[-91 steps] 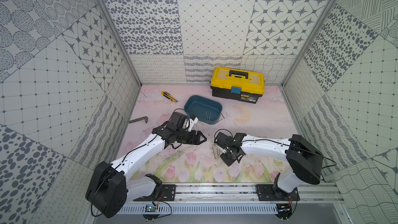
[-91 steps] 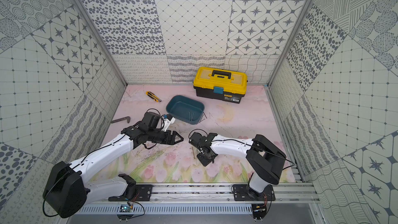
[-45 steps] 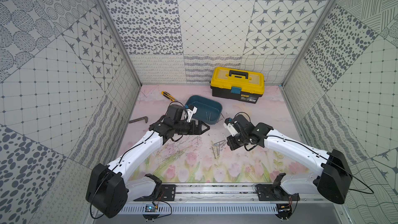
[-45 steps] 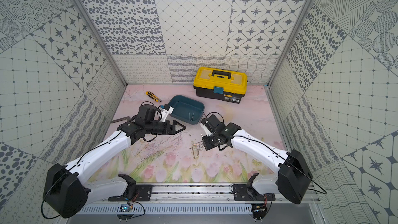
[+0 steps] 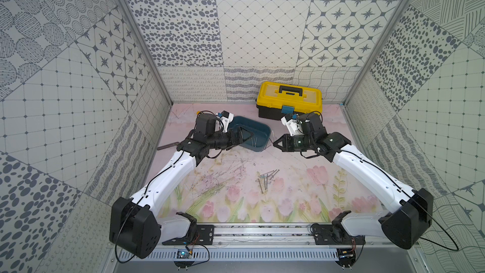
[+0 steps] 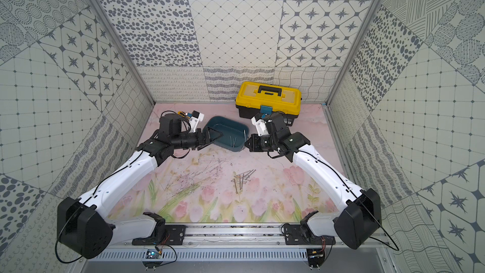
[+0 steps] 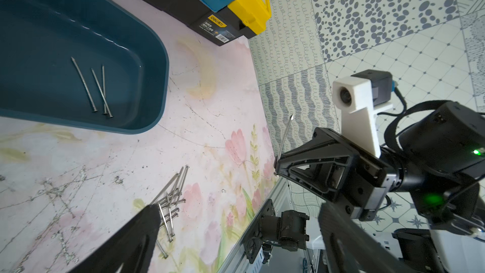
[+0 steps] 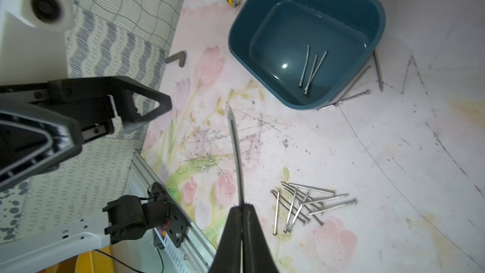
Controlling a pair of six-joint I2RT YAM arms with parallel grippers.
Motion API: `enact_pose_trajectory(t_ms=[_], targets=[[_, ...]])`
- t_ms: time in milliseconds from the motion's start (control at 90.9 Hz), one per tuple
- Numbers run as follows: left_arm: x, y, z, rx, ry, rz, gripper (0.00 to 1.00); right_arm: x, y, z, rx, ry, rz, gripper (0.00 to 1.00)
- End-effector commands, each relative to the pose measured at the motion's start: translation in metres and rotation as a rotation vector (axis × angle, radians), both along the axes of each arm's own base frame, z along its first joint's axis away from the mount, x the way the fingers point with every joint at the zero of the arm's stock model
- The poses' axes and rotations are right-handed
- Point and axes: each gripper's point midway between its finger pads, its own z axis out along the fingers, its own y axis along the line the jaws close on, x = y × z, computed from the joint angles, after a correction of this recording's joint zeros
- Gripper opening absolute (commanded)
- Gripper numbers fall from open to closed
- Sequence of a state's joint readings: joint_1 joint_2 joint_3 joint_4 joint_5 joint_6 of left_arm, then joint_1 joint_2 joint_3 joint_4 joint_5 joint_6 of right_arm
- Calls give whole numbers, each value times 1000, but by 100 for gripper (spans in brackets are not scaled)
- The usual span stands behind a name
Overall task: Put the nails on the desktop into the storage box
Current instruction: Pick up the nail from the center of the board.
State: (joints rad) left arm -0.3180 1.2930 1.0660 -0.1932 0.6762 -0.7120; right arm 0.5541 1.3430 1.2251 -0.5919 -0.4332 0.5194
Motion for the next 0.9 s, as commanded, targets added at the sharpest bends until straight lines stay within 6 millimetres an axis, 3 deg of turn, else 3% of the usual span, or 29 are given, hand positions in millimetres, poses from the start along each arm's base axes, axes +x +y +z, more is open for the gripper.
enact_pose_trajectory(t_ms=[0, 187, 363, 891], targets=[[4, -16, 46, -165, -24, -85, 100, 12, 22, 33, 169, -11, 34, 0], [7, -27, 58, -223, 20, -157, 100, 23, 38, 56, 305, 6, 68, 0], [7, -31, 62, -243, 30, -186, 98, 24, 50, 61, 361, 38, 116, 0], [13, -42, 49, -241, 112, -236, 65, 12, 70, 56, 397, 105, 211, 0]])
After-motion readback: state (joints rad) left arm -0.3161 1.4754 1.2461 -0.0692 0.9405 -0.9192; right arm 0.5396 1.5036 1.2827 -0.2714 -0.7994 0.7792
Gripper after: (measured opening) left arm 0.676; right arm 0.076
